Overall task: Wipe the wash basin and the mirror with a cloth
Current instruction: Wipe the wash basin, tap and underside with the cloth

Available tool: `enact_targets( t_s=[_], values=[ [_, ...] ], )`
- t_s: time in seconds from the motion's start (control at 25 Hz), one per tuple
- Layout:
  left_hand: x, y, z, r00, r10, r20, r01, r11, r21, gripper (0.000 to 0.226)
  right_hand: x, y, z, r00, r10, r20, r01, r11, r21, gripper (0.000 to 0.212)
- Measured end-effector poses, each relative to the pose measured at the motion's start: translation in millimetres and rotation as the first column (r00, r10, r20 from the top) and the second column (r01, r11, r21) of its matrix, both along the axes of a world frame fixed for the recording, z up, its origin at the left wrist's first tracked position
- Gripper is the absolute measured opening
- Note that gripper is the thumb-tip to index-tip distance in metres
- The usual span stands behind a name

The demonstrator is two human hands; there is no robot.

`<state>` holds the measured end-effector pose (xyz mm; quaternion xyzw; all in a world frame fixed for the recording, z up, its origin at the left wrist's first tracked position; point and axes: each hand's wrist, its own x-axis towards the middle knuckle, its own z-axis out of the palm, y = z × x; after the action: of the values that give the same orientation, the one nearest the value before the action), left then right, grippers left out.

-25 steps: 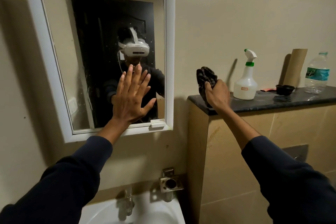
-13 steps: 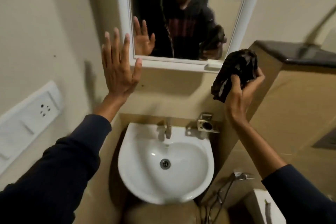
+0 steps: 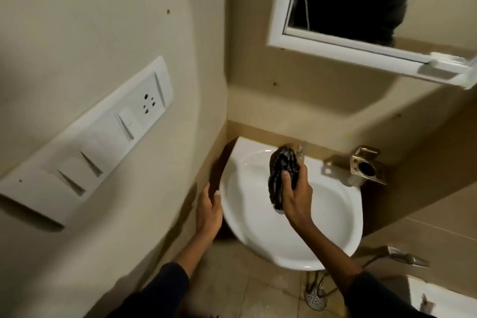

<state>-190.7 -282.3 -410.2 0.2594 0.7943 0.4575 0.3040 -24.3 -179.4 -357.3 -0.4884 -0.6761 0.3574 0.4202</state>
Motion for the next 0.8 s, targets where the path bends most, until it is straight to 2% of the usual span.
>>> enact_targets(
  t_s=[0.08, 0.12, 0.2, 0.28, 0.36, 0.44, 0.6, 0.68, 0.72, 0.76, 0.8],
  values=[
    [9, -6, -31, 0.971, 0.059, 0.233, -0.032, 0.992, -0.119, 0.054, -11, 9, -25, 0.957, 0.186, 0.223, -0.194, 0.981, 0.014, 0.045],
    [14, -6, -45, 0.936, 0.1, 0.337, -0.049, 0.986, -0.157, 0.053, -15, 14, -35, 0.895, 0.277, 0.349, -0.302, 0.953, 0.018, 0.046],
    [24, -5, -68, 0.835, 0.206, 0.51, -0.12, 0.973, -0.195, 0.048, -27, 25, -54, 0.709, 0.413, 0.572, -0.507, 0.862, 0.007, 0.052],
    [32, -6, -81, 0.78, 0.228, 0.582, -0.142, 0.971, -0.19, 0.039, -43, 32, -68, 0.48, 0.431, 0.764, -0.657, 0.754, -0.012, 0.067],
    [37, -7, -89, 0.787, 0.216, 0.577, -0.15, 0.975, -0.161, 0.033, -63, 42, -81, 0.33, 0.339, 0.881, -0.741, 0.672, 0.019, 0.082],
    [39, -9, -102, 0.818, 0.224, 0.53, -0.178, 0.974, -0.138, 0.029, -82, 52, -89, 0.271, 0.277, 0.922, -0.802, 0.595, 0.056, 0.085],
    [35, -4, -108, 0.868, 0.298, 0.398, -0.247, 0.953, -0.175, 0.016, -95, 64, -116, 0.06, 0.187, 0.98, -0.956, 0.295, 0.002, 0.069],
    [31, -2, -113, 0.882, 0.284, 0.375, -0.232, 0.956, -0.178, 0.027, -96, 74, -128, 0.01, 0.192, 0.981, -0.983, 0.179, -0.025, 0.065],
    [30, -2, -116, 0.882, 0.276, 0.382, -0.221, 0.958, -0.183, 0.026, -99, 83, -129, 0.027, 0.2, 0.979, -0.983, 0.182, -0.01, 0.064],
    [30, -2, -119, 0.881, 0.272, 0.387, -0.216, 0.959, -0.182, 0.022, -105, 97, -126, 0.058, 0.213, 0.975, -0.97, 0.242, 0.005, 0.065],
    [28, -2, -123, 0.884, 0.265, 0.386, -0.207, 0.96, -0.187, 0.022, -115, 114, -121, 0.093, 0.237, 0.967, -0.936, 0.352, 0.004, 0.066]
  ],
)
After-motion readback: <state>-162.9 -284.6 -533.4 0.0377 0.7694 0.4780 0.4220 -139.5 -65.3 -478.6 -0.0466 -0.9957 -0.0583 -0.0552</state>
